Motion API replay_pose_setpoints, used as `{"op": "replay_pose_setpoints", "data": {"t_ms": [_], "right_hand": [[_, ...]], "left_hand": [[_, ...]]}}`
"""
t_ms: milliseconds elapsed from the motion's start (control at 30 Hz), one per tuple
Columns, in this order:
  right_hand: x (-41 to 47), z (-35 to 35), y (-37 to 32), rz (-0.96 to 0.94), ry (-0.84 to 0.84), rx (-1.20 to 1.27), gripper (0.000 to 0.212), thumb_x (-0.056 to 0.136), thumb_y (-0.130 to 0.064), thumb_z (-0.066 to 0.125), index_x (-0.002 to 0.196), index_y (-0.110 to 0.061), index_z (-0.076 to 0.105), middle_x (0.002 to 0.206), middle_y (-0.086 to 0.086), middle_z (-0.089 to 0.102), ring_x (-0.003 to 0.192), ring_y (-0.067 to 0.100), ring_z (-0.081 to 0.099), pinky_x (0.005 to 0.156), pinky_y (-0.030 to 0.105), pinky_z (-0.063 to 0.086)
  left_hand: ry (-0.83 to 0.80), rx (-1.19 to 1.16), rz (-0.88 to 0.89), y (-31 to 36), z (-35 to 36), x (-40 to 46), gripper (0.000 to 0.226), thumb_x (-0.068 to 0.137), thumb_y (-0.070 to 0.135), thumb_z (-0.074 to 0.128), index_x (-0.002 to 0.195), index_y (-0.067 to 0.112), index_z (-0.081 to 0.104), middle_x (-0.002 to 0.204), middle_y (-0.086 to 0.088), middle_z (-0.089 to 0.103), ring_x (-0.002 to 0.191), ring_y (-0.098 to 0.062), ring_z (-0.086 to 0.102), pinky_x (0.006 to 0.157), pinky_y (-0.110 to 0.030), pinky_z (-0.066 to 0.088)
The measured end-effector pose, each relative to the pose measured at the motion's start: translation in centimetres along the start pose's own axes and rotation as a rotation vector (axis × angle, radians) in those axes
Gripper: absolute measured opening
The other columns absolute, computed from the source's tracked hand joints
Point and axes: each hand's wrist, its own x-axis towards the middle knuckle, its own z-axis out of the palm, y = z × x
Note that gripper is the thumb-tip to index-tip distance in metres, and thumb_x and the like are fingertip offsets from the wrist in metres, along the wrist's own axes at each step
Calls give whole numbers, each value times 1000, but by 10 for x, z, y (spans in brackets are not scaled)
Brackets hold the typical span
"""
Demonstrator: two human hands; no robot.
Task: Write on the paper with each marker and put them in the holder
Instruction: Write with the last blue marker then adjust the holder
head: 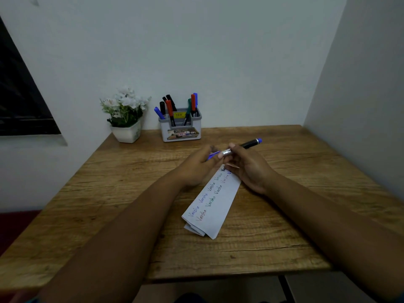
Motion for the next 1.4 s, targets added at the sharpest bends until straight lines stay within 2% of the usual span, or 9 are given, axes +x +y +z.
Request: {"op": "replay_pose_setpoints", "data": {"t_ms": [100,300,633,733,833,933,1033,1233,1400], "right_hand": [[0,-1,-1,-13,-24,-31,26,95,-35,57,90,-12,68,84,5,64,80,8,62,89,34,42],[1,-6,-1,56,1,10,19,87,-36,67,84,-18,67,75,-2,60,80,8,58,95,30,44],[2,-6,-6,27,94,-120,47,76,-48,71,106,-12,66,109,1,68,107,11,61,105,36,44],[2,-3,-10,-50,336,-129,66,72,-53,76,120,-13,56,116,5,60,104,17,60,100,40,49],[2,-13,-17,-396,563,-603,75,83,-49,70,144,-21,35,140,2,39,128,16,41,104,33,37],[3,-9,-15,-797,351,-1310,52,95,-34,58,143,-17,44,139,7,44,128,26,37,106,42,34],[16,12,-7,-896,40,-1716,48,97,-30,53,142,-14,47,136,7,53,118,28,48,97,39,41],[43,54,-27,-846,-81,-1545,34,100,-25,50,132,-14,52,111,9,65,98,20,52,74,26,35],[57,79,-34,-670,-184,-1398,71,96,-18,57,153,-30,17,92,10,68,76,23,64,68,42,54]], "left_hand": [[96,-39,24,-1,1,2,18,96,46,49,107,31,51,99,-3,66,92,-26,62,79,-41,50],[202,-129,75,-1,11,6,12,93,37,60,95,27,54,84,12,61,68,9,54,56,-8,38],[64,-110,41,5,11,7,17,99,38,50,101,21,51,81,8,55,64,6,49,57,-17,38],[86,-54,59,6,-4,8,14,100,34,49,105,22,51,81,3,52,67,-5,47,59,-24,37],[159,-50,41,-5,-25,4,14,98,35,50,107,24,50,85,-3,56,72,-13,48,64,-29,38],[171,-4,15,-16,-37,-1,15,97,37,53,106,24,52,85,-1,58,71,-12,50,65,-29,40],[204,-29,35,-15,-44,-1,18,95,35,57,107,21,56,88,4,62,75,-8,56,66,-24,43],[281,-195,69,-23,-55,1,9,96,23,57,102,16,54,81,3,56,67,-4,52,64,-22,42],[436,-434,102,-28,-61,11,12,100,16,50,110,21,50,89,1,67,74,1,62,66,-17,48]]}}
